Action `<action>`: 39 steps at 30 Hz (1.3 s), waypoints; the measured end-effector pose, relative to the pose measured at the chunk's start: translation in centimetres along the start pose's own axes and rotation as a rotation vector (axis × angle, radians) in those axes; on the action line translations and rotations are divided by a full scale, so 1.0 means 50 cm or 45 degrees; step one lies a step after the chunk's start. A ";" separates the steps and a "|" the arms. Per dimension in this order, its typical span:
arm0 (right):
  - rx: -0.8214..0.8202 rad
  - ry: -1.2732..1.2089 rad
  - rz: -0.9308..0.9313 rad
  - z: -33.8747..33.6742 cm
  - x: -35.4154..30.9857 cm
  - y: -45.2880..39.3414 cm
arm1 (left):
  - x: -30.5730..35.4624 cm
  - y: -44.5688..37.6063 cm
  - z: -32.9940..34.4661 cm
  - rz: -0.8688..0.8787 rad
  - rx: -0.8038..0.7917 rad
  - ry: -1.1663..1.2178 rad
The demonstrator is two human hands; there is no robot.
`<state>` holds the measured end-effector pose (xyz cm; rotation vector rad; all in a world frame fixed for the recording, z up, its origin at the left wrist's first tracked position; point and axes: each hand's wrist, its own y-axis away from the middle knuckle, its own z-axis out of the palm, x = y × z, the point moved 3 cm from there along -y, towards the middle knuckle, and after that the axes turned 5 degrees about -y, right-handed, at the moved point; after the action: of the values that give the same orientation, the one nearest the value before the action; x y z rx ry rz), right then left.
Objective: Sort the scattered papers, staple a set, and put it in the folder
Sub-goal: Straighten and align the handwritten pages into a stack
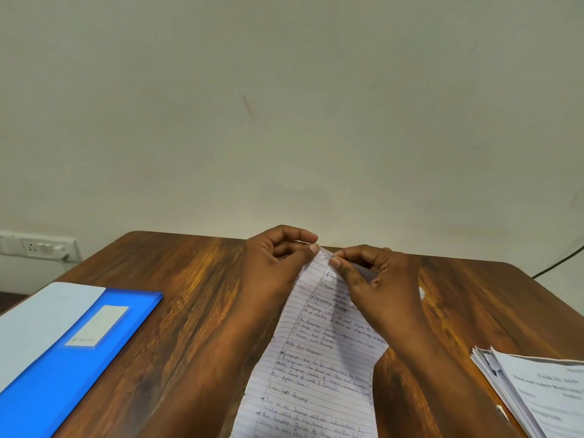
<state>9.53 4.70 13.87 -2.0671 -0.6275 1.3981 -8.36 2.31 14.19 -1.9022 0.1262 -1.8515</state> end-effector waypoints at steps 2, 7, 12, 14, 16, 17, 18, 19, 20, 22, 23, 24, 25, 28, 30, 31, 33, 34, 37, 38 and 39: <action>-0.008 -0.013 0.014 0.000 0.000 0.001 | 0.001 0.000 0.000 0.000 -0.004 -0.009; -0.012 0.006 -0.002 0.002 -0.001 0.001 | 0.004 0.000 0.003 0.009 -0.080 0.036; -0.030 -0.002 -0.026 0.005 -0.012 0.007 | 0.004 0.004 0.010 0.011 -0.044 -0.011; -0.038 -0.003 -0.020 0.007 -0.012 0.007 | 0.003 0.002 0.009 0.018 -0.016 0.001; -0.029 -0.006 -0.019 0.007 -0.014 0.007 | 0.003 0.000 0.008 0.028 -0.006 0.005; -0.023 -0.009 -0.018 0.006 -0.015 0.007 | 0.003 0.000 0.008 0.032 -0.005 0.006; -0.018 -0.013 -0.015 0.006 -0.015 0.006 | 0.003 0.000 0.008 0.029 -0.005 0.011; -0.014 -0.017 -0.011 0.005 -0.015 0.006 | 0.002 -0.001 0.008 0.025 -0.004 0.019; -0.010 -0.018 -0.006 0.004 -0.015 0.006 | 0.001 -0.001 0.008 0.017 -0.005 0.030; -0.002 -0.028 0.010 0.004 -0.016 0.006 | -0.002 -0.002 0.008 0.000 -0.006 0.047; 0.001 -0.041 0.019 0.003 -0.016 0.006 | -0.003 -0.003 0.007 -0.004 -0.006 0.052; 0.004 -0.053 0.024 0.003 -0.018 0.006 | -0.003 -0.003 0.007 -0.008 -0.006 0.055; 0.005 -0.057 0.022 0.002 -0.020 0.006 | -0.003 -0.003 0.007 -0.009 -0.006 0.057; 0.030 -0.008 -0.020 0.000 -0.025 0.007 | -0.001 -0.001 0.008 -0.011 -0.006 0.063; 0.056 0.020 -0.062 -0.002 -0.028 0.008 | -0.001 0.000 0.009 -0.011 -0.002 0.064; 0.062 0.026 -0.080 -0.003 -0.029 0.007 | 0.000 0.000 0.009 -0.009 0.000 0.063; 0.058 0.039 -0.098 -0.004 -0.029 0.006 | 0.000 0.001 0.010 -0.008 -0.002 0.064; 0.053 0.046 -0.101 -0.005 -0.029 0.006 | 0.000 0.001 0.010 -0.010 -0.003 0.071; 0.056 0.059 -0.112 -0.006 -0.027 0.003 | 0.000 0.000 0.012 -0.020 -0.006 0.094; 0.058 0.060 -0.116 -0.006 -0.027 0.003 | -0.001 -0.001 0.012 -0.029 -0.011 0.105; 0.059 0.064 -0.118 -0.007 -0.027 0.002 | -0.001 -0.002 0.012 -0.042 -0.021 0.119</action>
<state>9.39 3.67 14.79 -2.0046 -0.6556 1.2925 -7.80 2.56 14.21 -1.8396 0.1419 -1.9678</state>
